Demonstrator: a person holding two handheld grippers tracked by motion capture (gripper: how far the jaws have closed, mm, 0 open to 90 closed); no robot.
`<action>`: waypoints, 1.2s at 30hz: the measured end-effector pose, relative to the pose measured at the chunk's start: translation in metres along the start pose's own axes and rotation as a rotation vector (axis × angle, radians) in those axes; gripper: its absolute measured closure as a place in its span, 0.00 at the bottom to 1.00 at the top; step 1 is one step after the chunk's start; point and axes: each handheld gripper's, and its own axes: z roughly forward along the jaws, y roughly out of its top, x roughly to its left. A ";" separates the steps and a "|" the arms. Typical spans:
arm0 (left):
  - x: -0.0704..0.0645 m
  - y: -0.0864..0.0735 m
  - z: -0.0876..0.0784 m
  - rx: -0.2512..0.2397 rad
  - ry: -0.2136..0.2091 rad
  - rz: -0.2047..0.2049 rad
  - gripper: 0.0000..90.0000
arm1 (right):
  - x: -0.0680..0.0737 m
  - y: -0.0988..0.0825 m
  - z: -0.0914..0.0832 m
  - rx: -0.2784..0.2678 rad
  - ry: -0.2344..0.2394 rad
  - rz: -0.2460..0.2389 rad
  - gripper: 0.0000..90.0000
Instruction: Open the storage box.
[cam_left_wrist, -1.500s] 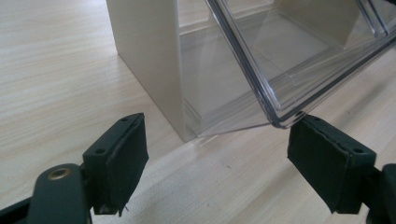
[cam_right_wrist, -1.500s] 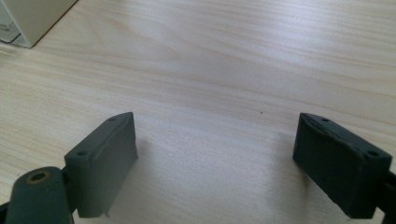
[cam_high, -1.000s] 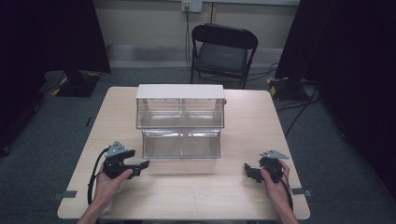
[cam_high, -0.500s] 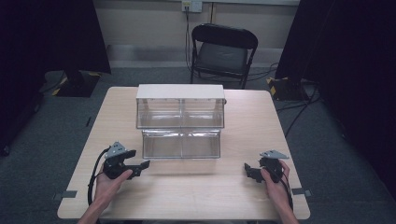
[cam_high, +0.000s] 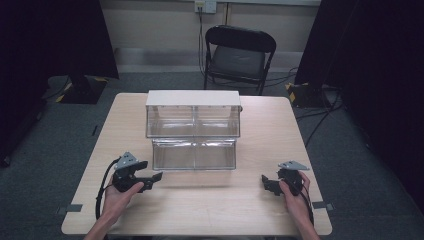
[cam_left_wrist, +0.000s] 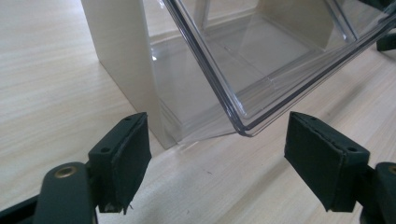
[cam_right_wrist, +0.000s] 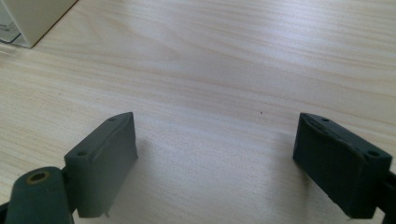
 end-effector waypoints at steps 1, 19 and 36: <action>0.001 0.000 0.000 0.005 0.005 -0.002 0.25 | 0.000 0.000 0.000 0.000 0.000 0.001 0.14; 0.002 0.000 -0.001 -0.025 -0.017 -0.009 0.24 | 0.000 0.000 0.000 0.000 0.000 0.000 0.14; 0.001 0.002 -0.004 -0.035 -0.020 0.004 0.24 | 0.000 0.000 0.000 0.000 0.000 0.000 0.14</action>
